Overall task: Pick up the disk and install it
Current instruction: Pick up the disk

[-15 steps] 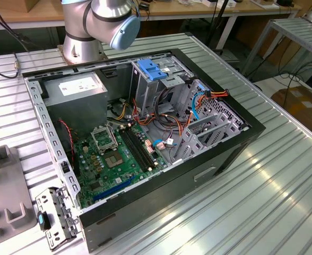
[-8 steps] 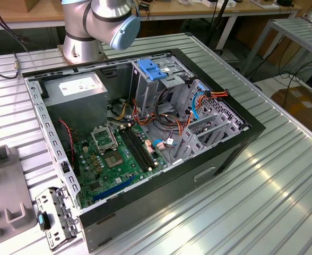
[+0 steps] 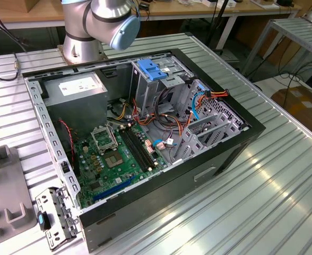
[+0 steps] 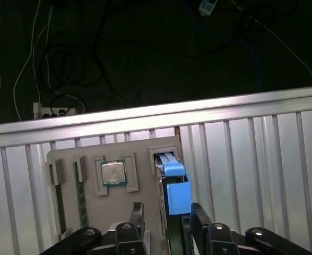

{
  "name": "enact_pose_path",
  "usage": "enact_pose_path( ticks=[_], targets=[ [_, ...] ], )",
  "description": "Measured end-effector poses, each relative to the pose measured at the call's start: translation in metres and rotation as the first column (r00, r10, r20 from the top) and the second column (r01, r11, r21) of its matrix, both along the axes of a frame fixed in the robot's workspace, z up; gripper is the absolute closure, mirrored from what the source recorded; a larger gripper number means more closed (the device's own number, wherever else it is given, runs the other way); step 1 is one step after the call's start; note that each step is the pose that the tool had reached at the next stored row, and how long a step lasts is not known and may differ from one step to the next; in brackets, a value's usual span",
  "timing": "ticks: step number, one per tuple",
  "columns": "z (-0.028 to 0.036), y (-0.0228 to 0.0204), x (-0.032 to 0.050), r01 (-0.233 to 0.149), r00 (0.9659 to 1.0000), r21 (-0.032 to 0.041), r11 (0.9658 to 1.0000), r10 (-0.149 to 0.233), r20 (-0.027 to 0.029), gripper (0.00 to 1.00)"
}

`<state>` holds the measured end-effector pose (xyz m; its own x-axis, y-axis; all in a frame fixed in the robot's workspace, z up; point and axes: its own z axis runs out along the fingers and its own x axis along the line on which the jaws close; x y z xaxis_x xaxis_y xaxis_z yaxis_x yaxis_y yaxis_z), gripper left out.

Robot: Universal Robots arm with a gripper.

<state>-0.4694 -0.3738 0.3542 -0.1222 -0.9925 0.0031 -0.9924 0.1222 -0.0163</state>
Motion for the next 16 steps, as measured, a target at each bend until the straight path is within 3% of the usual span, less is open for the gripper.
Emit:
enact_pose_path(
  ticks=[2,4,6,7,11,16],
  targets=[
    [-0.0031,0.0042,-0.0005,-0.001,1.0,0.0002,1.0,0.001,0.0004,0.52],
    [-0.0057,0.0054,-0.0017,-0.001,1.0,0.0004,1.0,0.001,0.0003,0.52],
    [-0.0086,0.0054,-0.0025,-0.004,1.0,0.0016,1.0,0.004,0.0003,0.51],
    [-0.0118,0.0055,-0.0028,-0.01,0.9999,0.0023,0.9999,0.01,0.0003,0.44],
    [-0.0218,0.0054,-0.0044,-0.055,0.9985,0.0049,0.9985,0.055,0.0003,0.44],
    [-0.0345,0.0054,-0.0058,-0.063,0.998,0.0071,0.998,0.063,0.0004,0.44]
  ],
)
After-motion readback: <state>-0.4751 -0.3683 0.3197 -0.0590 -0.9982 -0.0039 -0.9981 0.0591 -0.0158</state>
